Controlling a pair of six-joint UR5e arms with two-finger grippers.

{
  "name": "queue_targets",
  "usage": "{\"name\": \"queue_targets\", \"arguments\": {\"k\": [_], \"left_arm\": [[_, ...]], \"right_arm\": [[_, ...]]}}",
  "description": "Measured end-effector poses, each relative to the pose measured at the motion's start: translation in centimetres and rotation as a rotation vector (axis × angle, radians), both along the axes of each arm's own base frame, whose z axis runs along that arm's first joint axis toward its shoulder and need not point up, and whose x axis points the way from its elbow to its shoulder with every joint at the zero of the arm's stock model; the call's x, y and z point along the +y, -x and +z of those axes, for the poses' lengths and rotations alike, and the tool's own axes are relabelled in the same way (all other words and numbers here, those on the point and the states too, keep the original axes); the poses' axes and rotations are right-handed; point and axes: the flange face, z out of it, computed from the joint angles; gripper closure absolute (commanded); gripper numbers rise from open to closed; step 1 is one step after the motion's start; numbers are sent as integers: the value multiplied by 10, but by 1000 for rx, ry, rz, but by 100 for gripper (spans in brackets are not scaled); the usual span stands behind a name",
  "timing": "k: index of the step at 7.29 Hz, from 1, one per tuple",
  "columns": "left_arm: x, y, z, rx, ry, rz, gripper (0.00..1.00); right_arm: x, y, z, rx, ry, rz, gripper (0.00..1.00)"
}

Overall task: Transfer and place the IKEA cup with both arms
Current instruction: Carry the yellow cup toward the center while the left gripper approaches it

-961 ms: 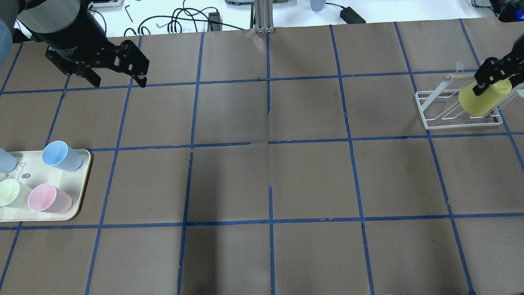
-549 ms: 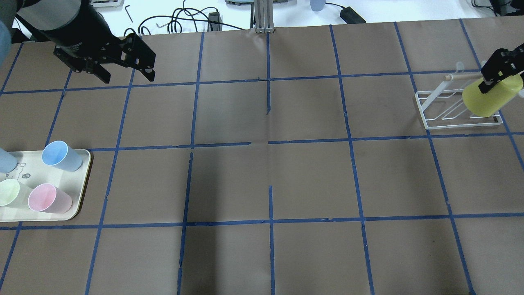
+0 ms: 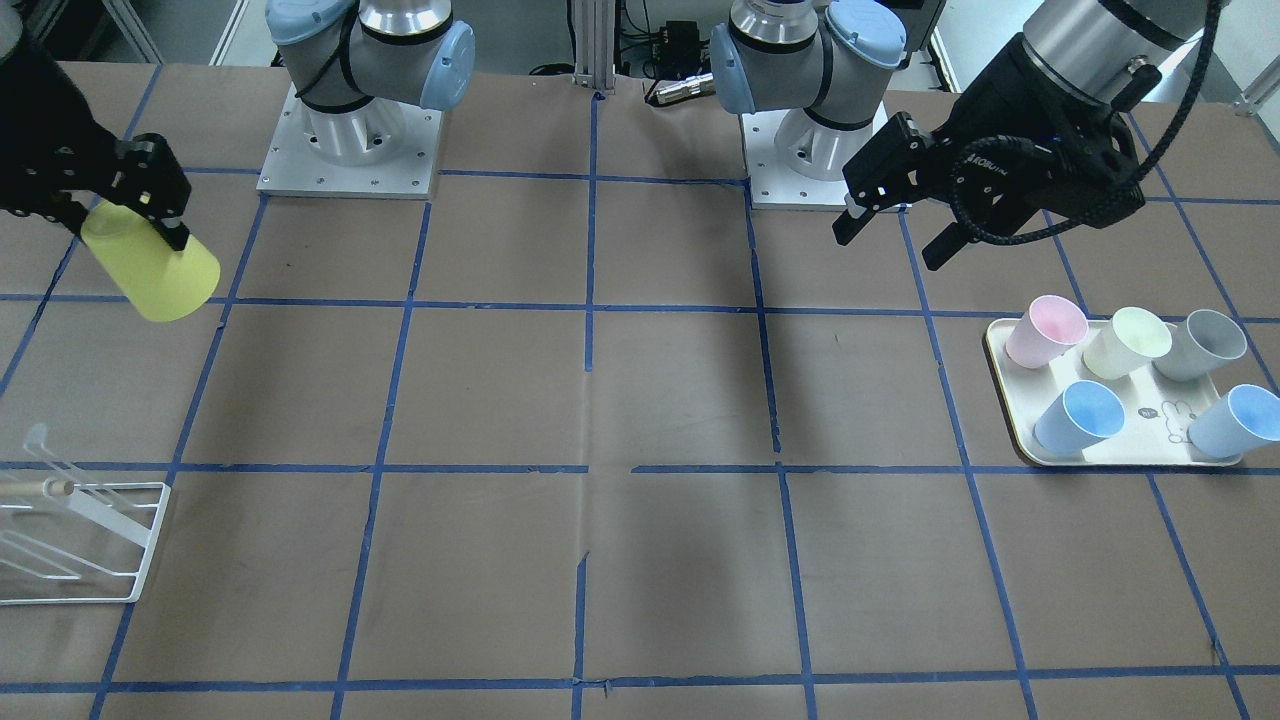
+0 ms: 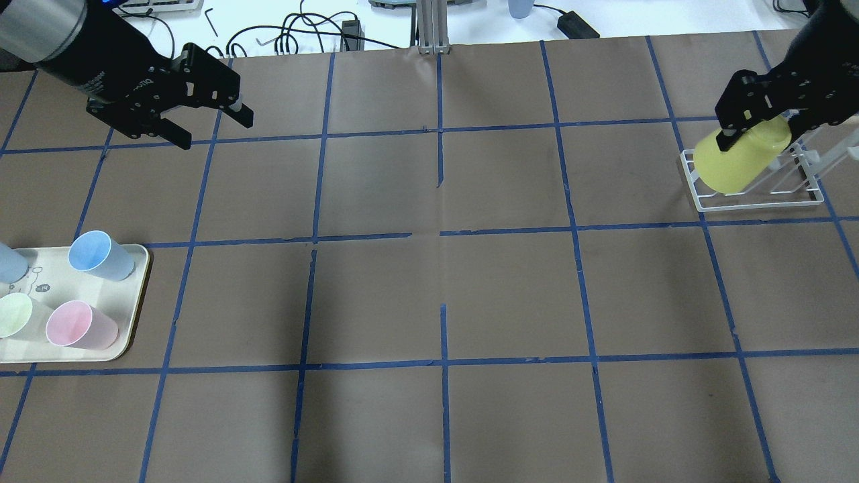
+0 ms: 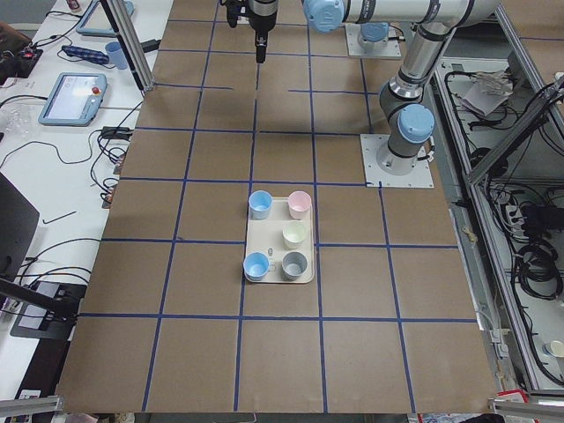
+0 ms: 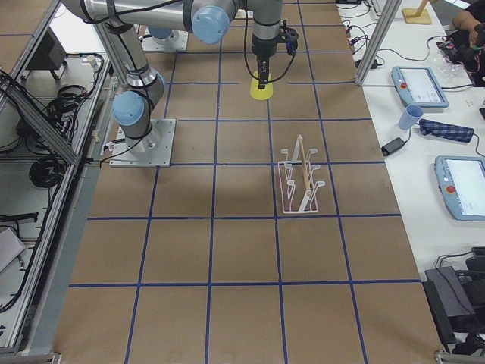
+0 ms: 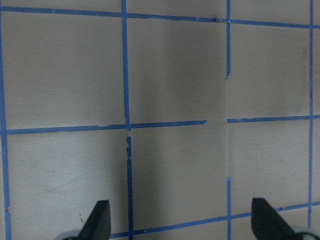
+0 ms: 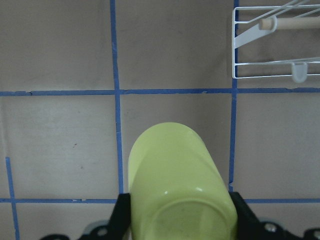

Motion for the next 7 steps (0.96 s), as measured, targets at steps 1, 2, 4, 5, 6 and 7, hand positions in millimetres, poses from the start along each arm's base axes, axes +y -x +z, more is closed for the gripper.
{"name": "queue_targets", "arguments": {"k": [1, 2, 4, 5, 6, 7], "left_arm": [[0, -6, -8, 124, -13, 36, 0], [1, -9, -21, 275, -21, 75, 0], [8, -8, -48, 511, -29, 131, 0], [9, -9, -60, 613, -25, 159, 0], [8, -8, -71, 706, -19, 182, 0], [7, -2, -82, 797, -12, 195, 0]], "right_arm": [[3, -32, 2, -8, 4, 1, 66], [7, -57, 3, -39, 9, 7, 66], [11, -89, 7, -209, 16, -17, 66], [12, -100, 8, -308, -1, -44, 66], [16, -109, 7, -405, -46, -65, 66], [21, -117, 4, -503, -110, -91, 66]]}}
